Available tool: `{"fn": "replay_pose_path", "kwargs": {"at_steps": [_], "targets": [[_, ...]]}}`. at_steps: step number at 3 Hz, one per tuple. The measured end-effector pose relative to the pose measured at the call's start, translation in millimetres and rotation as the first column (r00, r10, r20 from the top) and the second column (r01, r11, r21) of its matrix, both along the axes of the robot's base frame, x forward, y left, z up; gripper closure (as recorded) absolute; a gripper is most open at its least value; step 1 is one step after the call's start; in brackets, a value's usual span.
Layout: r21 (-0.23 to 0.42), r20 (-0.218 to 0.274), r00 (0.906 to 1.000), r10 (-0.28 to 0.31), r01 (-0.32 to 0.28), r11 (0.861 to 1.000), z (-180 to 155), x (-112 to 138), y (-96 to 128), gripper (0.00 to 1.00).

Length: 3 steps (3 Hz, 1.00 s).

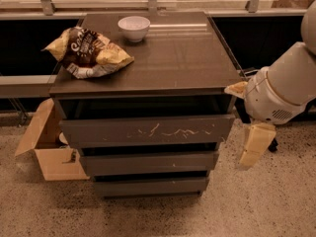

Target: Open top drawer

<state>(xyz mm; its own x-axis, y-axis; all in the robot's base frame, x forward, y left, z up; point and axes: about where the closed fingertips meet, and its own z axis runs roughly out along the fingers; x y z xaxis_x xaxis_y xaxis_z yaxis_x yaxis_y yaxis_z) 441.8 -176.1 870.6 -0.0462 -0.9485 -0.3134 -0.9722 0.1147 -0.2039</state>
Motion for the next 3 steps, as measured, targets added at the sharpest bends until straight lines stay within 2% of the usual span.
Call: {"fn": "replay_pose_path", "kwargs": {"at_steps": [1, 2, 3], "targets": [[-0.001, 0.0, 1.0, -0.001, 0.001, 1.0, 0.4, 0.0, -0.1, 0.0], [-0.016, -0.034, 0.9994, 0.012, -0.012, 1.0, -32.0, 5.6, 4.3, 0.0], [-0.05, -0.057, 0.997, 0.052, -0.055, 0.997, -106.2, 13.4, 12.4, 0.0]]}}
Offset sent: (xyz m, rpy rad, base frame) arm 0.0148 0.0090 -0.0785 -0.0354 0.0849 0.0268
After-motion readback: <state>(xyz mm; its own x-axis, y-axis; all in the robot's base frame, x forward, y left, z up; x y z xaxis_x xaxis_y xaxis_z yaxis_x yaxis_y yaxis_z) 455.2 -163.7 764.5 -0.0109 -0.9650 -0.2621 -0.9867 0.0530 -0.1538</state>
